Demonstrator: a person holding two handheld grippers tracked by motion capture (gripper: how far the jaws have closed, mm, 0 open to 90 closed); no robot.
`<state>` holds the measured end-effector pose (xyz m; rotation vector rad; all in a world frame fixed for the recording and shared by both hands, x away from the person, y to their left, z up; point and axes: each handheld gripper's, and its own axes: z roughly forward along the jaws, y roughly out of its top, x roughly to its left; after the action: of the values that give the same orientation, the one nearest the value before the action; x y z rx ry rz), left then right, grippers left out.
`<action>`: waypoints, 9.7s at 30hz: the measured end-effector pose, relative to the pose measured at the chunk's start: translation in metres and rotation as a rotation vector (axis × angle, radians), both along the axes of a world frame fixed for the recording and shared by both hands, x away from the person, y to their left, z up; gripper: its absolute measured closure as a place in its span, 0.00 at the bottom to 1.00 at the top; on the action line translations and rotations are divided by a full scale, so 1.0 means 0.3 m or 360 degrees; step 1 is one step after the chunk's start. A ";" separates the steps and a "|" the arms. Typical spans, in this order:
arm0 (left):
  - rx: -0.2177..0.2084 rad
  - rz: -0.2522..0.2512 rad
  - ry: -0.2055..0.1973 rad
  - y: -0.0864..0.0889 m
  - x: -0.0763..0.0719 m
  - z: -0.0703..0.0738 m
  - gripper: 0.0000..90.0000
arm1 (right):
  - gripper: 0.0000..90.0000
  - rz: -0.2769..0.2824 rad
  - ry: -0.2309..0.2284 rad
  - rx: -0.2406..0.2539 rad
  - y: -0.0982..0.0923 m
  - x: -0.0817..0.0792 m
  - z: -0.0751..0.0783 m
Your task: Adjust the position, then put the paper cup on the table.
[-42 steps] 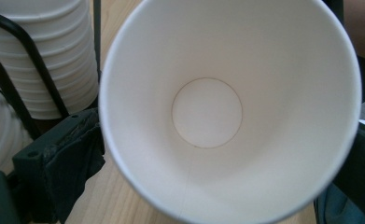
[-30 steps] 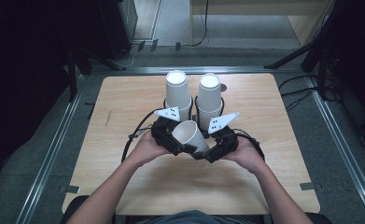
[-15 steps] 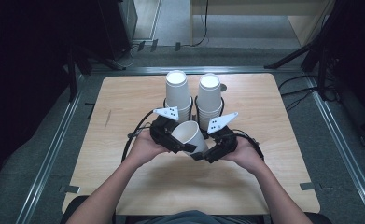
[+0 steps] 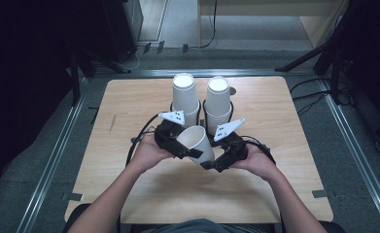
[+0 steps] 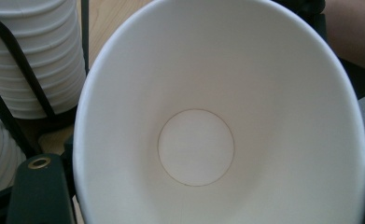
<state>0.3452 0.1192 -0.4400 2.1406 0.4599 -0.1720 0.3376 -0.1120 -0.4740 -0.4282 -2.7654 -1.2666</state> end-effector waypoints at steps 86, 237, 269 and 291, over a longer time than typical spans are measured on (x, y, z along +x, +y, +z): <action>0.0239 0.0312 -0.0027 0.334 0.054 -0.014 0.18 | 0.20 -0.0227 -0.0062 -0.0240 -0.156 0.059 -0.034; 0.0291 0.0643 -0.0009 0.397 0.055 0.091 0.00 | 0.20 -0.0148 -0.0164 -0.0314 -0.159 0.014 -0.025; 0.0454 0.0438 -0.0148 0.107 0.013 -0.022 0.00 | 0.20 -0.0189 -0.0132 -0.0262 -0.155 -0.005 -0.018; 0.0493 0.0343 -0.0158 -0.039 -0.020 -0.097 0.00 | 0.20 -0.0162 -0.0142 -0.0281 -0.136 -0.014 -0.026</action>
<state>0.3392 0.1075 -0.4691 2.3671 0.6906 0.1359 0.3333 -0.1529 -0.4817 -0.5444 -2.9794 -1.0891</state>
